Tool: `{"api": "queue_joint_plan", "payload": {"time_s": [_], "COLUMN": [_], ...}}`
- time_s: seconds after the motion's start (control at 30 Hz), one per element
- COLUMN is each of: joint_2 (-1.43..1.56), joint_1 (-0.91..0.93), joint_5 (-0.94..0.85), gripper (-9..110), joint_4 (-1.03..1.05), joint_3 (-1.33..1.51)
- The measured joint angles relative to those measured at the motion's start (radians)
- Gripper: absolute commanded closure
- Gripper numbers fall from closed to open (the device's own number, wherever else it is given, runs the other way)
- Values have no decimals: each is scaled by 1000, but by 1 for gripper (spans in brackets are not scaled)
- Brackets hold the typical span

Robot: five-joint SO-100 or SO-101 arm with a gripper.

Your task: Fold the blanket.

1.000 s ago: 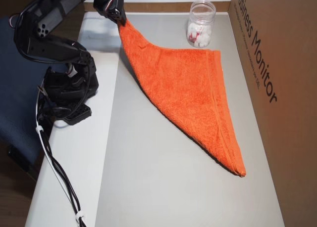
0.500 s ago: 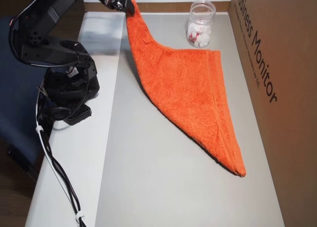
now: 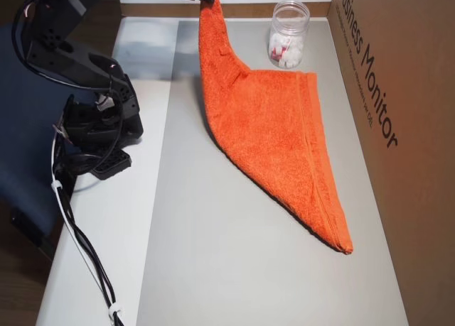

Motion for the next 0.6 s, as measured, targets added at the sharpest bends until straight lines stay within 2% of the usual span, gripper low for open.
{"api": "queue_joint_plan", "payload": {"time_s": [0.6], "joint_2": [-258], "joint_1": [213], "joint_5": [0], "gripper": [102], "joint_4": [0], "joint_3": [-318]}}
